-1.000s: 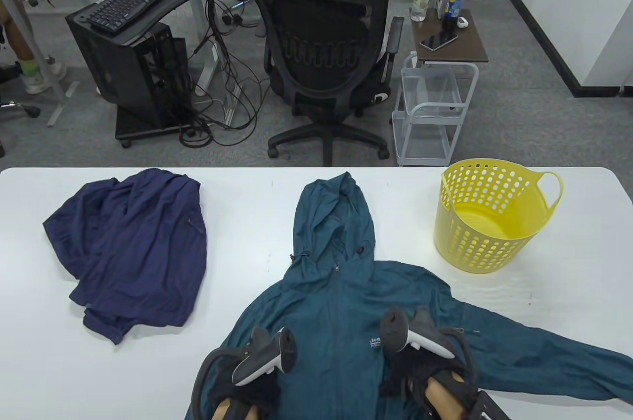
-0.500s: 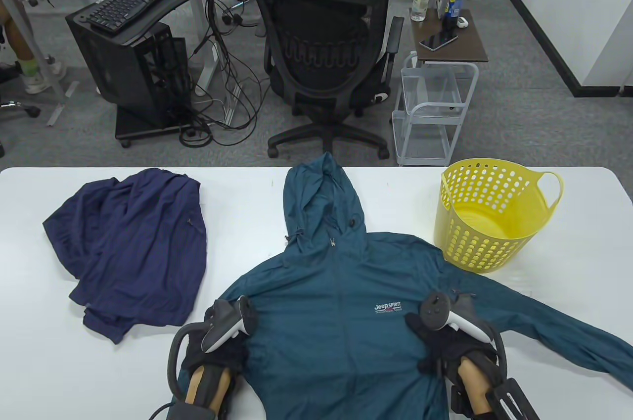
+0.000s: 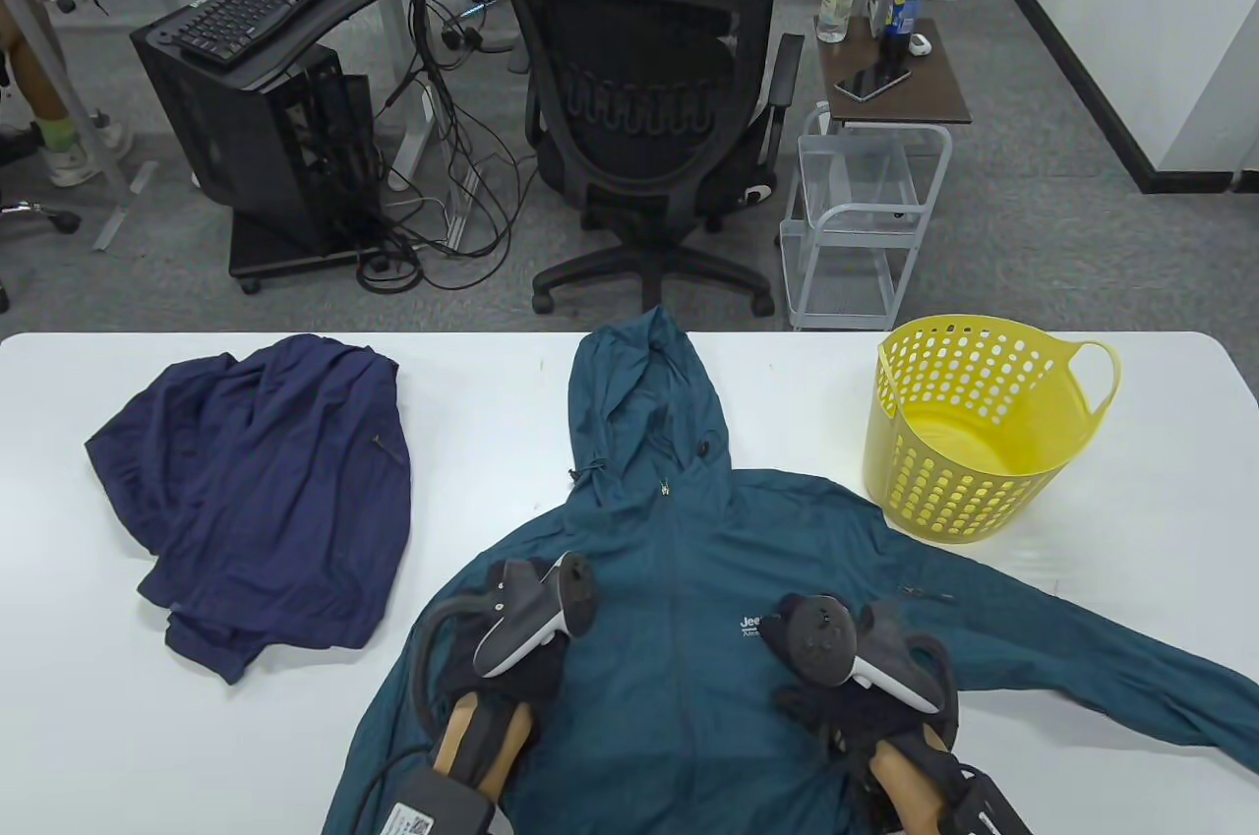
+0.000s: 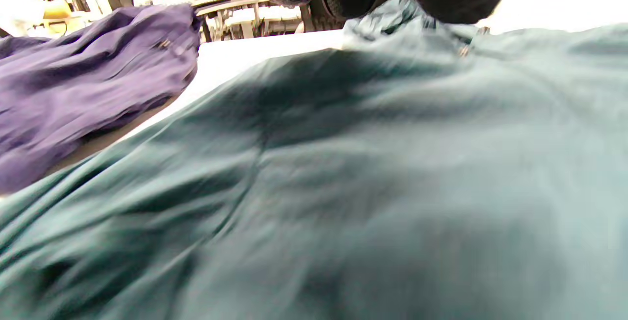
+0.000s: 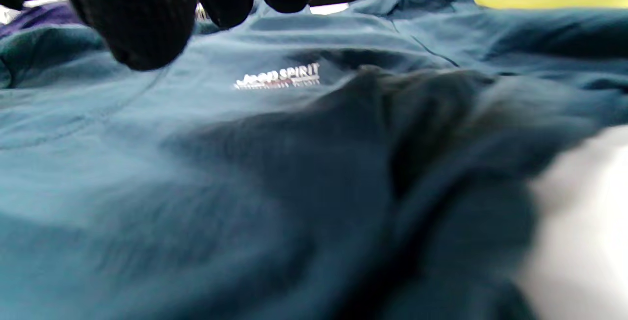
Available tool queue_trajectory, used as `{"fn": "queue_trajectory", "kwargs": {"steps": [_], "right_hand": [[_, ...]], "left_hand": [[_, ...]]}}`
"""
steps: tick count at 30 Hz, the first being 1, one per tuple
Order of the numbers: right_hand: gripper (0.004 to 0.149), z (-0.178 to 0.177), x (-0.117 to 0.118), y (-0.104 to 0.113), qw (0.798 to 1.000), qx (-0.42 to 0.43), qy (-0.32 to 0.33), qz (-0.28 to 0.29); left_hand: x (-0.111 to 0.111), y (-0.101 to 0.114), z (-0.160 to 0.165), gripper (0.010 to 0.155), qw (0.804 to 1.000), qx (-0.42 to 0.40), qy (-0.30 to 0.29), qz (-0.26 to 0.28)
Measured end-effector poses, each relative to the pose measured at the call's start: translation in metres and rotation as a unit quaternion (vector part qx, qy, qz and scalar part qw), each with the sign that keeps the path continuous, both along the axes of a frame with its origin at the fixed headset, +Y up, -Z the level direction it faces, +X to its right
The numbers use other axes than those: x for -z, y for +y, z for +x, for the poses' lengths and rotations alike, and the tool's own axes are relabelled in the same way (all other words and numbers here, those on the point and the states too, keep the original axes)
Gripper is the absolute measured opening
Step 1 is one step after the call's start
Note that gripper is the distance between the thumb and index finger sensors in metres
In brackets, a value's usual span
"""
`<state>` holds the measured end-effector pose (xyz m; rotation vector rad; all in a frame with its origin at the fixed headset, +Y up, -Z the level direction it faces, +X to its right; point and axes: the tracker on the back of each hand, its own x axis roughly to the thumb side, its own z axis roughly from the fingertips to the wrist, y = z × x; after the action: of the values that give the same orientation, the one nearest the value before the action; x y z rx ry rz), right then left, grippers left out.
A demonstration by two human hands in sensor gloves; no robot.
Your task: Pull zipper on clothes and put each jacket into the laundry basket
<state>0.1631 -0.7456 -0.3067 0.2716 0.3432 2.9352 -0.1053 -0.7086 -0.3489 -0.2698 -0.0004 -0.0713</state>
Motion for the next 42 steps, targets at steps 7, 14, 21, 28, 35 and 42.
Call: {"fn": "queue_trajectory", "kwargs": {"steps": [7,14,21,28,35,42], "right_hand": [[0.067,0.008,0.003,-0.010,0.998,0.021,-0.015,0.053],[0.068,0.007,0.005,-0.015,0.998,0.034,-0.012,0.055],[0.067,0.003,0.004,-0.016,0.998,0.023,-0.006,0.056],[0.063,0.006,0.004,-0.018,0.998,0.022,-0.006,0.055],[0.061,0.002,0.001,-0.020,0.998,0.020,0.006,0.057],[0.061,-0.001,-0.001,-0.021,0.998,0.014,0.015,0.065]], "left_hand": [[0.069,-0.013,0.043,0.062,0.999,0.024,0.015,0.020],[0.112,-0.041,0.065,0.061,0.999,0.014,0.048,-0.007],[0.134,-0.068,0.080,0.063,0.994,0.072,0.073,-0.032],[0.130,-0.062,0.079,0.051,0.996,0.056,0.068,0.030],[0.096,-0.023,0.063,0.043,0.993,-0.039,0.003,0.114],[0.048,-0.010,0.043,0.048,0.986,-0.149,-0.032,0.072]]}}
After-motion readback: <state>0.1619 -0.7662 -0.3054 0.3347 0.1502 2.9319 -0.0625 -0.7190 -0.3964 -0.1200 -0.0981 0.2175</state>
